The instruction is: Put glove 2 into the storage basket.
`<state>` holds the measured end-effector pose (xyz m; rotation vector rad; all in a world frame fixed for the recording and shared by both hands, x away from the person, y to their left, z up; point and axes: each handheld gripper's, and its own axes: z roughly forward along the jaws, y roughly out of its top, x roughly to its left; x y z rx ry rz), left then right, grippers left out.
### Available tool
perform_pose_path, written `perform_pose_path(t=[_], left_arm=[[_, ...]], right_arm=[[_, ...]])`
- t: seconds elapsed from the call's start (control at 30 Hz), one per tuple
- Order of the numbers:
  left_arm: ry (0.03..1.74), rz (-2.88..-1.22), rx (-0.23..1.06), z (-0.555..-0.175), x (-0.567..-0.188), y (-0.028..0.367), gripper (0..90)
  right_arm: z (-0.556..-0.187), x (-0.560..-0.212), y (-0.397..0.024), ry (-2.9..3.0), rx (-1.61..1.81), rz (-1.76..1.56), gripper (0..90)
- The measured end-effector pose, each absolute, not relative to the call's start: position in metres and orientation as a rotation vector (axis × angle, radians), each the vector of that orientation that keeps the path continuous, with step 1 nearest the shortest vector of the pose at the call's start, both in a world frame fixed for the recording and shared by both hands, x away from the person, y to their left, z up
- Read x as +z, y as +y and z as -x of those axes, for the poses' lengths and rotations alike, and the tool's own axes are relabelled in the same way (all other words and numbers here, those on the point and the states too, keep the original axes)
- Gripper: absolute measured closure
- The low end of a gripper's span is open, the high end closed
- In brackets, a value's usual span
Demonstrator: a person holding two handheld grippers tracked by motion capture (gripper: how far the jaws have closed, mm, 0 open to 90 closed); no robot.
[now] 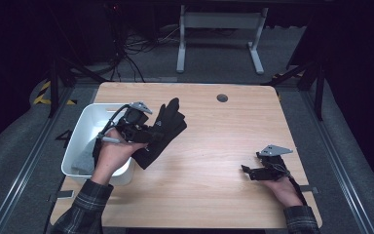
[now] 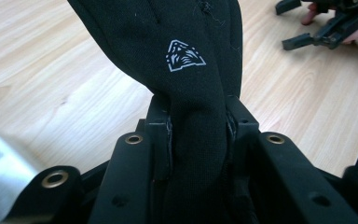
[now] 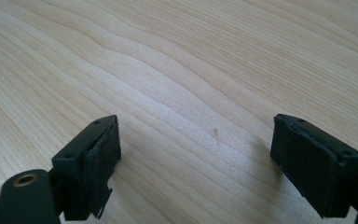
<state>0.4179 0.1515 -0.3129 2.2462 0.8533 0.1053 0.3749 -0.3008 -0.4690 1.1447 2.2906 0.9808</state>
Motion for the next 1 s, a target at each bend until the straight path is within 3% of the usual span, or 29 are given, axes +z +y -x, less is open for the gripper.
perform_pose_path(t=[0.5,1.0], left_arm=[[1.012,-2.163,0.175,-0.418,-0.304,0.216,69.3],[1.253,-2.098,0.165,-0.422,-0.348,0.297,68.8]], right_arm=[[-0.375,-0.469,-0.301,2.290,0.981,-1.145,16.2],[-0.375,-0.469,-0.301,2.289,0.981,-1.147,16.2]])
